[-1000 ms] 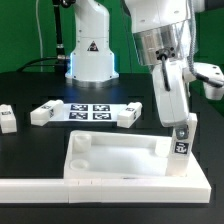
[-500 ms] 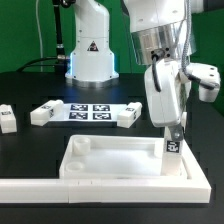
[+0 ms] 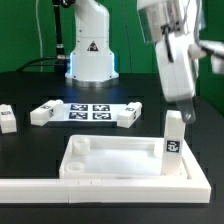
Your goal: Assemble desk
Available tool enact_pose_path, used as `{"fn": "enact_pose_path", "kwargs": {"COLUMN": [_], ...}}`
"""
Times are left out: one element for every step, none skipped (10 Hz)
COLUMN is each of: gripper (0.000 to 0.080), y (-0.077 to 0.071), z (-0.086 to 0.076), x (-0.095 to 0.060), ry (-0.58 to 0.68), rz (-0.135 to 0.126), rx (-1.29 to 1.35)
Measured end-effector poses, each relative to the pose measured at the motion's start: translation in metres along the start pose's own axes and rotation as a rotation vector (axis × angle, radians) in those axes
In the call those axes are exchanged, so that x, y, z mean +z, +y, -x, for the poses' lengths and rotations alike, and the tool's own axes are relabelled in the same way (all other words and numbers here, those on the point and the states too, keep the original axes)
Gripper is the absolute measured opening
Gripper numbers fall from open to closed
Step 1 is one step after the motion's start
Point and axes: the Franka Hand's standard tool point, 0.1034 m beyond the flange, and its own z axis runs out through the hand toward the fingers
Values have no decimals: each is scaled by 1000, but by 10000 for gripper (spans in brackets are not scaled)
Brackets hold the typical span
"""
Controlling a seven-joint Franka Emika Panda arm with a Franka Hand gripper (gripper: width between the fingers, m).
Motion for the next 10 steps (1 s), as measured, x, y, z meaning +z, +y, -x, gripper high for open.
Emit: {"fn": "enact_pose_path", "kwargs": {"gripper": [648, 649, 649, 649, 649, 649, 649, 649, 649, 649], "y": [1, 1, 1, 1, 1, 3, 7, 16, 29, 39], "z": [-2, -2, -2, -2, -2, -1, 0, -4, -4, 2], "x": [4, 5, 5, 5, 5, 5, 4, -1, -7, -15], "ry": [4, 4, 4, 4, 4, 4, -1, -4, -7, -16], "rz": [3, 3, 3, 4, 4, 6, 10, 12, 36, 69], "rx": [-3, -4, -7, -11, -14, -31, -75, -150, -191, -204]}}
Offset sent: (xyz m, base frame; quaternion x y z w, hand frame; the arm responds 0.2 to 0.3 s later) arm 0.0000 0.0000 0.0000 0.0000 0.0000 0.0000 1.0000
